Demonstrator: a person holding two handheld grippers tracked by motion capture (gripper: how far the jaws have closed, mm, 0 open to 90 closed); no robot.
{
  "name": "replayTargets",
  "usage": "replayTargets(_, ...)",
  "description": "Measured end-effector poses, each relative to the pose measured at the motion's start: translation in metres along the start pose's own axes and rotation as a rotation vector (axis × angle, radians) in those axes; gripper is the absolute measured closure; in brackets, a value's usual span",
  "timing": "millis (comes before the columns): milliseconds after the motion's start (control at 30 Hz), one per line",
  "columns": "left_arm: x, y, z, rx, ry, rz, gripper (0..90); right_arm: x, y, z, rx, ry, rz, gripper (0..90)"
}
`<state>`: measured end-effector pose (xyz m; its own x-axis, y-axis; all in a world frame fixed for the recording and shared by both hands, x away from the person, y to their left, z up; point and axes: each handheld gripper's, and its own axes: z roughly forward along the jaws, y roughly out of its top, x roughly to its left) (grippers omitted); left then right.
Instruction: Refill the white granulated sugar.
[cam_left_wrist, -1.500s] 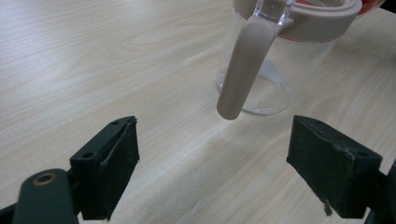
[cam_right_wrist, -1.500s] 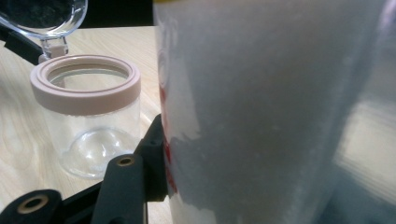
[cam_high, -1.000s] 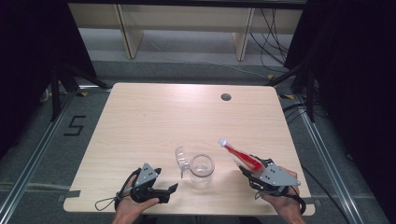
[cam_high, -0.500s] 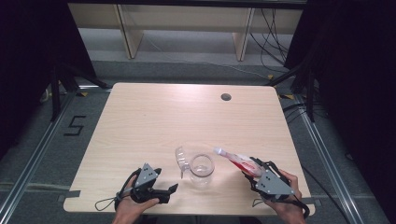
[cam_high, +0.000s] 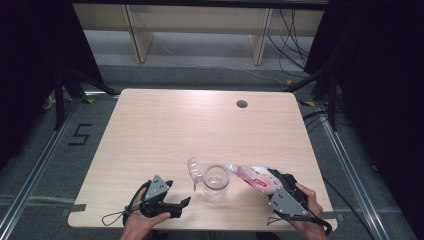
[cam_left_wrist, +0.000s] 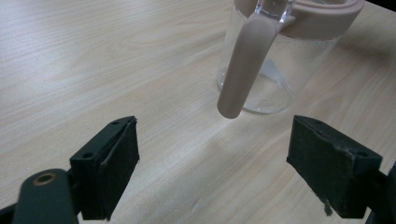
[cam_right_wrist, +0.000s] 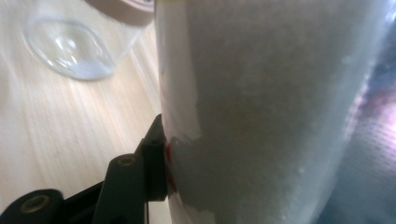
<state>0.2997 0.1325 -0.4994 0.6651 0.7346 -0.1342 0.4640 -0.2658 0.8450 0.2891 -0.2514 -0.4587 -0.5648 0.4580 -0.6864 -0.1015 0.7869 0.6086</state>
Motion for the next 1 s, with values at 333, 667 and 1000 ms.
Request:
replayTargets(333,-0.0002,-0.0001,0.0005,0.004,0.002,0.000,15.8,-0.0003,0.0020,-0.0028,0.006,-0.027,-0.093,50.7)
replayTargets(667,-0.0002,-0.0001,0.0004,0.004,0.002,0.005,15.8,0.0024,0.0069,-0.0049,0.057,-0.061,-0.165,50.9)
replayTargets(1000,0.0000,0.0000,0.0005,0.006,0.003,0.006,15.8,0.0028,0.0082,-0.0029,0.068,-0.063,-0.263,51.2)
